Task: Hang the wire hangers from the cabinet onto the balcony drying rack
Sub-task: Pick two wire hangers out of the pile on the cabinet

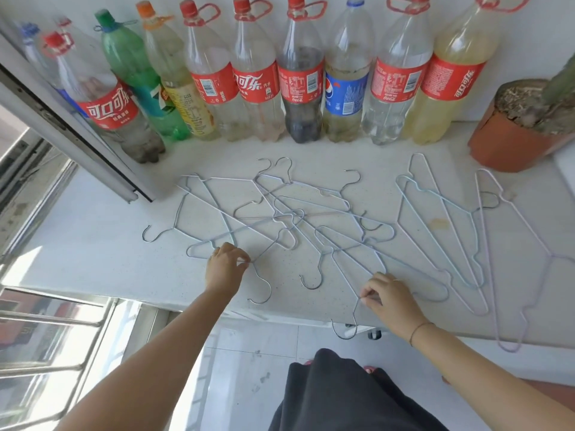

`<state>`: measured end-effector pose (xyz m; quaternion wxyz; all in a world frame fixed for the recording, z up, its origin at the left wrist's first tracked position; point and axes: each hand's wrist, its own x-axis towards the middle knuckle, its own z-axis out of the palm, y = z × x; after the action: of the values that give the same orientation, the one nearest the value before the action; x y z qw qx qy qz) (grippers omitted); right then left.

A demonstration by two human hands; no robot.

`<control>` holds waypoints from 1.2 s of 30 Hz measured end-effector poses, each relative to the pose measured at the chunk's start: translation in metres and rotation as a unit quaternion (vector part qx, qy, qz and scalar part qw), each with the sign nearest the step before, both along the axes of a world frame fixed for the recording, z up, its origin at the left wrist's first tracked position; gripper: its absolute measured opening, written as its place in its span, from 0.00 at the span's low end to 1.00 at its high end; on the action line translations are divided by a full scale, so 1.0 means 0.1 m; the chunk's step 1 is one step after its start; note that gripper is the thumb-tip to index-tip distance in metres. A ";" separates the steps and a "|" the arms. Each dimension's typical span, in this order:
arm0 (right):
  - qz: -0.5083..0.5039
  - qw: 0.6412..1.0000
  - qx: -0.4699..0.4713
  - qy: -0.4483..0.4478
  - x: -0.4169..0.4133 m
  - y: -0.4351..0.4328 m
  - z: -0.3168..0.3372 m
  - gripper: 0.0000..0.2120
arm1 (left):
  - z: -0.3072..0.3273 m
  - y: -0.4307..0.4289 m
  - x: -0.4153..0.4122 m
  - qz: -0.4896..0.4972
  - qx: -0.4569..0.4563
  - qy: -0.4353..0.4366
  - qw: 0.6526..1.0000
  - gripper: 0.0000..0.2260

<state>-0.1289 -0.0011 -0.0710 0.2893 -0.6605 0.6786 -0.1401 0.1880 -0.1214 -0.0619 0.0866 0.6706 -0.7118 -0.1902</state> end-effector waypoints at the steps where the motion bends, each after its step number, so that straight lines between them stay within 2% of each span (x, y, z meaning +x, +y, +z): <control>1: -0.022 0.999 -0.008 -0.040 0.00 0.00 0.03 0.07 | 0.03 0.00 0.01 -0.001 -0.014 0.013 1.000 0.04; 4: -0.113 0.982 -0.008 -0.152 0.02 -0.08 0.21 0.09 | 0.15 -0.02 0.03 -0.003 -0.061 0.044 0.997 0.03; 8: -0.190 0.934 -0.026 -0.303 0.01 -0.32 0.44 0.09 | 0.38 -0.10 0.05 0.022 -0.115 0.084 0.990 0.04; 11: -0.226 0.904 -0.043 -0.359 0.03 -0.51 0.55 0.10 | 0.55 -0.20 0.07 0.076 -0.152 0.128 0.977 0.05; 14: -0.238 0.881 -0.059 -0.406 0.10 -0.65 0.66 0.10 | 0.67 -0.27 0.12 0.090 -0.179 0.165 0.966 0.06; 19: -0.218 0.886 -0.048 -0.406 0.31 -0.81 0.73 0.09 | 0.82 -0.31 0.17 0.087 -0.195 0.207 0.955 0.12; 23: -0.224 0.893 -0.040 -0.388 0.44 -0.88 0.67 0.09 | 0.86 -0.33 0.25 0.083 -0.221 0.221 0.946 0.04; 26: -0.218 0.891 -0.039 -0.396 0.53 -0.91 0.70 0.08 | 0.91 -0.34 0.31 0.098 -0.242 0.223 0.939 0.05; 34: -0.185 0.885 -0.040 -0.425 0.79 -0.98 0.88 0.08 | 1.12 -0.28 0.39 0.224 -0.238 0.279 0.903 0.14; 36: -0.172 0.885 -0.036 -0.431 0.87 -1.01 0.93 0.08 | 1.15 -0.23 0.42 0.279 -0.208 0.336 0.875 0.15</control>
<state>-0.0417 -0.1025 0.0223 0.5006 -0.4181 0.5844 -0.4828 0.2296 -0.1442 0.0526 0.5079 0.7032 -0.4465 -0.2194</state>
